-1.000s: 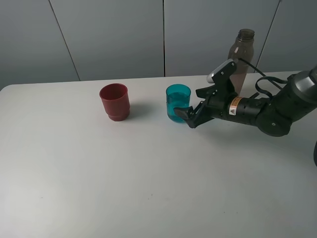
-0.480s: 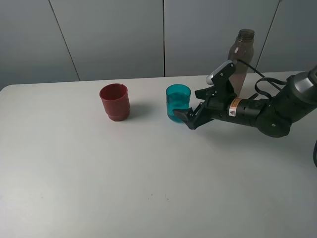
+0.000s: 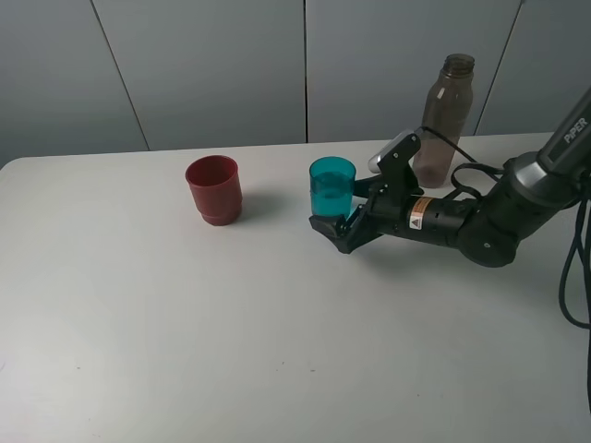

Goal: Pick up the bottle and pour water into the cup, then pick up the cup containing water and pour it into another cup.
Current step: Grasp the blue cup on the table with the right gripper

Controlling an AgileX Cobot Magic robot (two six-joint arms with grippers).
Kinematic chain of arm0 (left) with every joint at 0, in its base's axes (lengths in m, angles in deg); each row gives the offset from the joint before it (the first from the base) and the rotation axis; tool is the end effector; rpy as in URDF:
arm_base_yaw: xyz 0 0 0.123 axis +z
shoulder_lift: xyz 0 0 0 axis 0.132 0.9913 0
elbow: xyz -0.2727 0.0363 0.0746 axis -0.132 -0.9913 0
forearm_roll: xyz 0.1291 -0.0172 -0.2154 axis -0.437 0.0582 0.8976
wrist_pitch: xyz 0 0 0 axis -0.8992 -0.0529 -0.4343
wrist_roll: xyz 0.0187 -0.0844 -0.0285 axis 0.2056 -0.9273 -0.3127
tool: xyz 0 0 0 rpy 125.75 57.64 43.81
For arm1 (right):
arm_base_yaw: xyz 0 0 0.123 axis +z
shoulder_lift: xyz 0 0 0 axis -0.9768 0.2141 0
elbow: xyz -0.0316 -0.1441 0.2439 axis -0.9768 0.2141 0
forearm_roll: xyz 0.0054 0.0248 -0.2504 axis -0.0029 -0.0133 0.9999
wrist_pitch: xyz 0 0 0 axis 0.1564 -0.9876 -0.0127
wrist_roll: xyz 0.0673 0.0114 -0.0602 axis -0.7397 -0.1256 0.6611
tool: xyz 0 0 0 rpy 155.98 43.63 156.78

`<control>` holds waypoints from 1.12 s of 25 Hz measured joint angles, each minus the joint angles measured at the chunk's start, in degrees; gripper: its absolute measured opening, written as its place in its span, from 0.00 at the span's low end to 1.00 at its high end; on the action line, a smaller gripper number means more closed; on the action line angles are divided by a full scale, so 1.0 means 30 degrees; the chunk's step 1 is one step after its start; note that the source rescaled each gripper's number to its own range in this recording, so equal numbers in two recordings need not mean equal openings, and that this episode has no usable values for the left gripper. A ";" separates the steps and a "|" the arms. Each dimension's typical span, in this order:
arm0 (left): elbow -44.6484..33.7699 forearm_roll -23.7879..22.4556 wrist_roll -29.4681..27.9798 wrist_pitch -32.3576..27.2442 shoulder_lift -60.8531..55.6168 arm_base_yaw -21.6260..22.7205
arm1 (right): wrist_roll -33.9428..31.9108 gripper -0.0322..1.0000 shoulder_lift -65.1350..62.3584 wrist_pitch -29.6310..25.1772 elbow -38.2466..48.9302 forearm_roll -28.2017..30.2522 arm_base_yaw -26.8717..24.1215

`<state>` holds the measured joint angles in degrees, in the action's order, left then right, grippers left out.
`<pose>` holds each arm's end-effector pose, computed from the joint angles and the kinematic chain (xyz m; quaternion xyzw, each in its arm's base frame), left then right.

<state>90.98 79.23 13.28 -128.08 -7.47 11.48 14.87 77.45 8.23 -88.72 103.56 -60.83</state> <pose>-0.0087 0.0007 0.2781 0.0698 0.8570 0.0842 0.5037 0.3236 0.1432 0.0433 -0.3421 0.7622 0.2233 0.5021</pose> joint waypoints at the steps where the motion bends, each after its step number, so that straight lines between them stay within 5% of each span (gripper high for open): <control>1: 0.0000 0.0000 0.0000 0.0000 0.0000 0.0000 | 0.0000 1.00 0.0168 0.0000 -0.0239 0.0000 0.0000; 28: 0.0000 0.0000 0.0000 0.0000 0.0000 0.0000 | 0.0901 1.00 0.1641 0.0951 -0.1865 -0.1769 0.0811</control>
<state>90.98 79.23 13.28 -128.08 -7.47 11.48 17.57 82.37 11.08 -94.32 98.25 -58.40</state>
